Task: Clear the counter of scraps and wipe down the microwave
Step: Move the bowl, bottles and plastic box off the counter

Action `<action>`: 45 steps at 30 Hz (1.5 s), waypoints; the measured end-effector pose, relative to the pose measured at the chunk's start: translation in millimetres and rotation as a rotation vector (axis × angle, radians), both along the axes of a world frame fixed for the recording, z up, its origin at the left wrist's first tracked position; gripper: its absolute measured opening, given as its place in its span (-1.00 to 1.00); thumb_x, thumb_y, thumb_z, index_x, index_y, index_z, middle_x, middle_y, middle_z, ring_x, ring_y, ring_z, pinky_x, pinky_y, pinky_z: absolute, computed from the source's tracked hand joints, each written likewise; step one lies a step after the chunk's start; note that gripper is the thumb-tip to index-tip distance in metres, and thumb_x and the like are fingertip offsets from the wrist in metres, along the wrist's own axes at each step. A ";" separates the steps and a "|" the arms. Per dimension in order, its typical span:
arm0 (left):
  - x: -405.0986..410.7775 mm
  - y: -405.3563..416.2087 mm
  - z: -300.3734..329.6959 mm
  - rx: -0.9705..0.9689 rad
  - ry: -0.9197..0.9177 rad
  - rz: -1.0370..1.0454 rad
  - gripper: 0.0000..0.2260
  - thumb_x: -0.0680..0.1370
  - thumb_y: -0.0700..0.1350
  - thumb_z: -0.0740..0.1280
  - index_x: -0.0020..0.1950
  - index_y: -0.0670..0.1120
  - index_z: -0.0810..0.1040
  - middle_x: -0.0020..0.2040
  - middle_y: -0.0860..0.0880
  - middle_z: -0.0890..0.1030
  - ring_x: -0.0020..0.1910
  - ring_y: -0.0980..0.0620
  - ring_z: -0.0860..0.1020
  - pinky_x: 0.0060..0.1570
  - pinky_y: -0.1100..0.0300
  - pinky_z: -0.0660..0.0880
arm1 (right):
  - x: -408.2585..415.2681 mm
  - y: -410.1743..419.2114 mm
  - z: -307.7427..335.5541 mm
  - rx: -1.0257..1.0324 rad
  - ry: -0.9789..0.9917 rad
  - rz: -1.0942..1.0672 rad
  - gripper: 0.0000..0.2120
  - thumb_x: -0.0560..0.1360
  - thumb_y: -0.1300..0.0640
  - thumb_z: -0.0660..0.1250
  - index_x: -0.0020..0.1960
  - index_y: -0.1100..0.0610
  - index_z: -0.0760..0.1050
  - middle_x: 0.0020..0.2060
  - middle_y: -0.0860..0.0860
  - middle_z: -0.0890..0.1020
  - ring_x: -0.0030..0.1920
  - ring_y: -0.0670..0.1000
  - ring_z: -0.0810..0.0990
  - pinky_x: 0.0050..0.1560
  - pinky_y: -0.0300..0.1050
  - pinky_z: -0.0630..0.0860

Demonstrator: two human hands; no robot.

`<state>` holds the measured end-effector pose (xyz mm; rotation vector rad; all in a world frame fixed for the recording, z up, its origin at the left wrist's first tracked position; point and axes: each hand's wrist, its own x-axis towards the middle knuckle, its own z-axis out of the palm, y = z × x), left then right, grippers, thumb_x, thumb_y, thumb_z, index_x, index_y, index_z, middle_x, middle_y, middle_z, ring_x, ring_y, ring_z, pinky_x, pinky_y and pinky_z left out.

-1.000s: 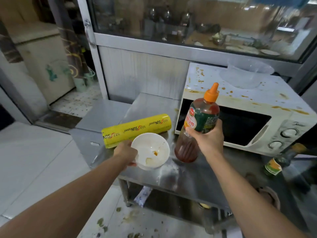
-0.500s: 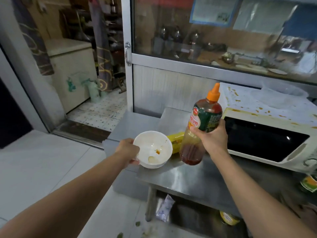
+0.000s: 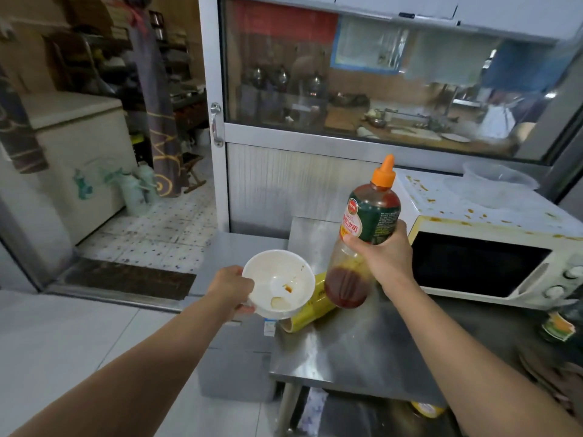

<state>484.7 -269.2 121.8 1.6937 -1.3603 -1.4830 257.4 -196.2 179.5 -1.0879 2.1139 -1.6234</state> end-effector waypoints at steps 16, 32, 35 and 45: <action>-94.5 -126.8 1.1 -0.021 -0.009 -0.060 -0.71 0.50 -0.36 0.20 0.16 -0.14 0.50 0.08 -0.21 0.54 0.04 -0.25 0.57 -0.54 0.17 0.54 | -103.8 -111.1 2.0 -0.024 -0.030 -0.096 -0.31 0.26 0.08 0.57 0.26 0.12 0.31 -0.02 -0.04 0.50 -0.04 -0.02 0.49 -0.09 -0.21 0.37; -175.6 -274.5 -48.6 0.054 -0.038 -0.290 -0.67 0.47 -0.36 0.21 0.20 -0.17 0.51 0.14 -0.20 0.55 0.02 -0.23 0.56 -0.28 0.03 0.60 | -167.9 -222.9 -35.9 0.020 0.005 -0.299 -0.39 0.19 0.13 0.60 0.15 0.10 0.40 -0.07 -0.03 0.55 -0.11 -0.03 0.53 -0.33 -0.37 0.34; -193.2 -308.7 -58.6 0.076 -0.050 -0.337 -0.63 0.48 -0.37 0.23 0.26 -0.16 0.48 0.18 -0.21 0.54 0.06 -0.23 0.55 -0.30 0.02 0.61 | -177.5 -255.2 -51.5 0.012 0.019 -0.358 -0.44 0.12 0.08 0.62 0.05 -0.01 0.47 -0.08 -0.03 0.61 -0.11 0.00 0.62 -0.19 -0.15 0.58; -235.7 -388.5 -96.8 0.069 -0.104 -0.463 -0.65 0.50 -0.34 0.29 0.26 -0.15 0.45 0.17 -0.18 0.51 -0.03 -0.17 0.51 -0.40 0.13 0.59 | -211.4 -344.3 -115.2 0.030 -0.092 -0.508 -0.36 0.19 0.15 0.60 0.21 0.10 0.43 -0.05 -0.08 0.57 -0.05 -0.05 0.56 -0.05 -0.23 0.43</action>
